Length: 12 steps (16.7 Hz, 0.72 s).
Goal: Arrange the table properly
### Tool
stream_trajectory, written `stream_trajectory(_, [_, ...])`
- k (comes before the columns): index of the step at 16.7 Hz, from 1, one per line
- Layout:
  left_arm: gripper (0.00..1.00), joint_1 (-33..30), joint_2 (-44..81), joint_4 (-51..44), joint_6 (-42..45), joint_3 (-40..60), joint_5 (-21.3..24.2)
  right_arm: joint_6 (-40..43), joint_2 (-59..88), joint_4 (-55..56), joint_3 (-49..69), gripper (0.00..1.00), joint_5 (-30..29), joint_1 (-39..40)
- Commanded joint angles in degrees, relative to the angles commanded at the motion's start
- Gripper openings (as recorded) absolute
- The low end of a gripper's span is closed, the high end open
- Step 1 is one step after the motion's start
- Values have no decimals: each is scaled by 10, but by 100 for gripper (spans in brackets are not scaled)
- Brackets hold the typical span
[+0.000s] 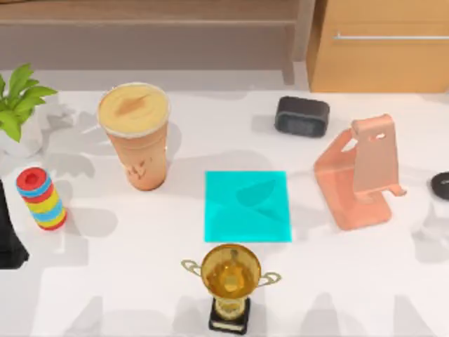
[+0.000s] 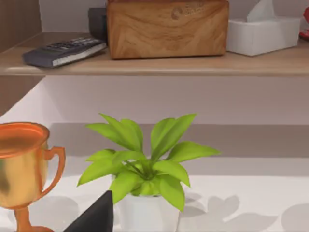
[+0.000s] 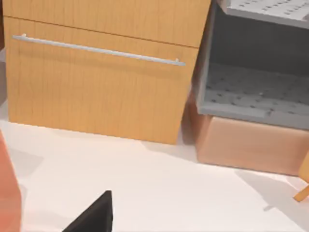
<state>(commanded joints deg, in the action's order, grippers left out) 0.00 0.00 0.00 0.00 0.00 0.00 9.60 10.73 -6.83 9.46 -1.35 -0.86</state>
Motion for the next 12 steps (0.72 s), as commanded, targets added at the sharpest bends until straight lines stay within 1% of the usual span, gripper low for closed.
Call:
stream_trajectory(4, [100,0,0,0,0,0,0,134,157,-96,133,100,-15,-10])
stream_trajectory(12, [100,0,0,0,0,0,0,469,580,-344,472,100,-23,-21])
